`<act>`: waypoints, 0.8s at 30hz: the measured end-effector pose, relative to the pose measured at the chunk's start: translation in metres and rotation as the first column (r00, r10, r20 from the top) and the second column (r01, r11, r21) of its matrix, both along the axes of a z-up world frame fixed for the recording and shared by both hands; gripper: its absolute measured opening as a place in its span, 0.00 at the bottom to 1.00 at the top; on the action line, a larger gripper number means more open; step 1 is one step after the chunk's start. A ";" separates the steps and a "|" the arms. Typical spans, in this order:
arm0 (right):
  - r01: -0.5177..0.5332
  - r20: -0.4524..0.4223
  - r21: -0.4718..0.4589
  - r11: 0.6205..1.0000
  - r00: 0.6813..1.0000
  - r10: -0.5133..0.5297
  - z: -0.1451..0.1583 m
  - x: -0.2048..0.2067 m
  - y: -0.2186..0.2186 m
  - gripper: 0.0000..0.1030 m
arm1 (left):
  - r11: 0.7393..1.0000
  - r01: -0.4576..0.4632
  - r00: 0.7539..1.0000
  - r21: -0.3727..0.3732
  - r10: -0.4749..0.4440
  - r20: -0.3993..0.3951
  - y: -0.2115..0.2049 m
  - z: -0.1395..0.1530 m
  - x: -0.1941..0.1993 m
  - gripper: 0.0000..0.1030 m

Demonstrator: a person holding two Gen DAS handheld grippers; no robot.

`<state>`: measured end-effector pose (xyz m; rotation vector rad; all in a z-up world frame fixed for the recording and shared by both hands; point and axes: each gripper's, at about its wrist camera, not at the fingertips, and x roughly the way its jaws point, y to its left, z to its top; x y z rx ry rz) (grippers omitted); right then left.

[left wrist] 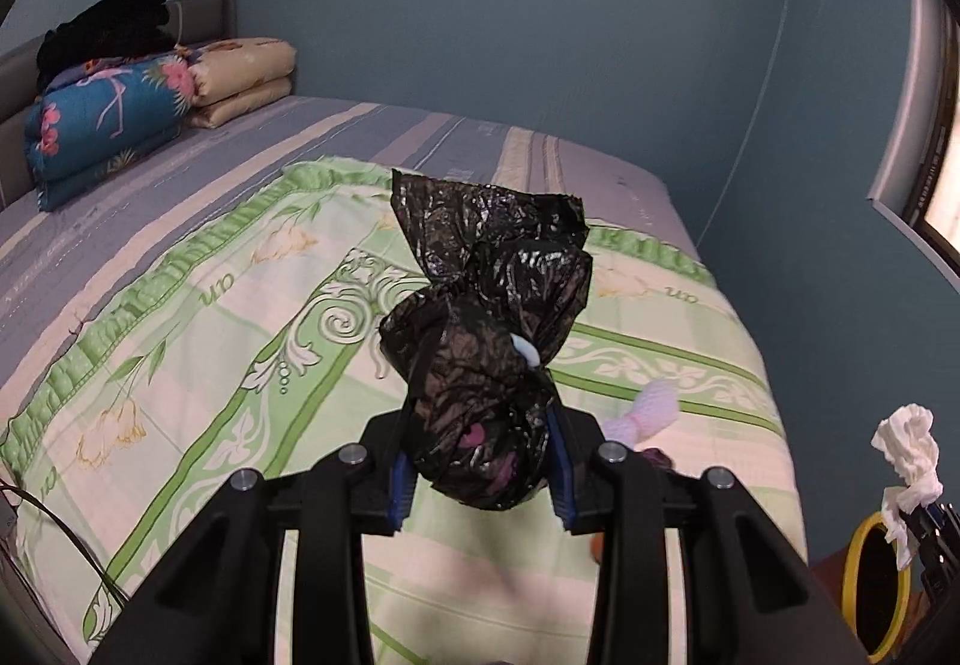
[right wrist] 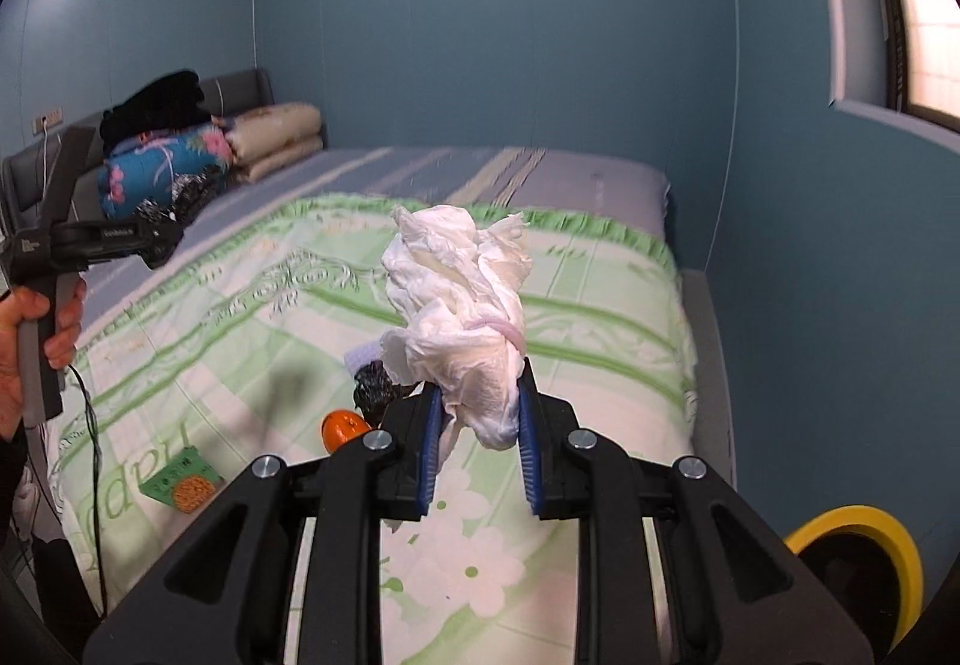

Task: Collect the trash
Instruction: 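Carry the black bag and white tissue with both tools over the yellow bin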

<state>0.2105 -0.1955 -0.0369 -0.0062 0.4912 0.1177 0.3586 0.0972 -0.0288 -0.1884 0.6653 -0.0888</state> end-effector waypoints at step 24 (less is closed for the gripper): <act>0.318 0.094 0.042 0.947 0.942 -0.321 0.024 -0.156 -0.154 0.20 | 0.882 0.468 0.879 0.042 -0.470 0.073 -0.267 0.022 -0.114 0.32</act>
